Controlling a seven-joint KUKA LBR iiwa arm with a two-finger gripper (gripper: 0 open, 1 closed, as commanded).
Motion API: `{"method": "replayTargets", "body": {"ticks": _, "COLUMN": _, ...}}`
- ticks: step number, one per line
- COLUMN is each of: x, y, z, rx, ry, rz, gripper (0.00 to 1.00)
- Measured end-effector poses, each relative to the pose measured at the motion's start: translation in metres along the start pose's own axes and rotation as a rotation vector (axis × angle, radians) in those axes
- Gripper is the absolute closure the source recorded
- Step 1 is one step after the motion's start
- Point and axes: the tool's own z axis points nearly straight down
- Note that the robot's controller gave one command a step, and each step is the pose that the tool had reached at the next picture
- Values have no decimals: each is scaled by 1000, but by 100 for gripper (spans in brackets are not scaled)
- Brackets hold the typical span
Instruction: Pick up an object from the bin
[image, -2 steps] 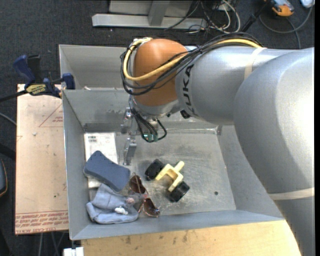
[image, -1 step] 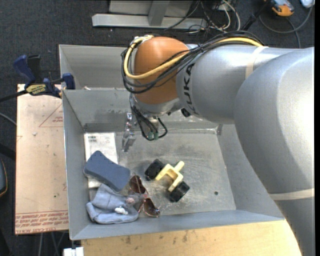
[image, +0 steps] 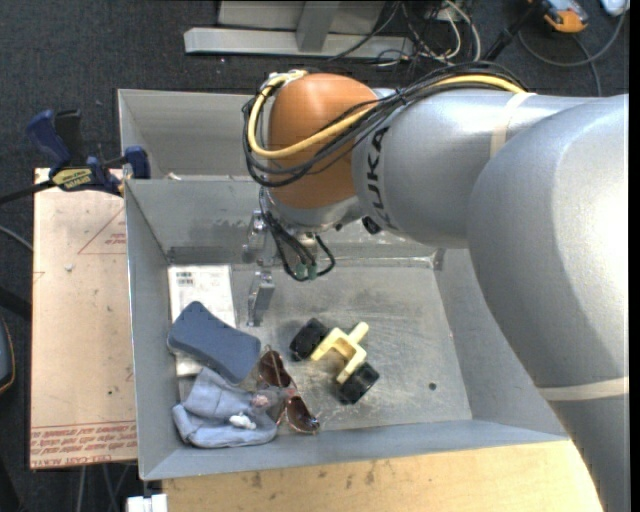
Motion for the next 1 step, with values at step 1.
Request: {"method": "replayTargets", "body": {"ticks": 1, "x": 0, "y": 0, "z": 0, "rx": 0, "ry": 0, "rz": 0, "gripper": 0}}
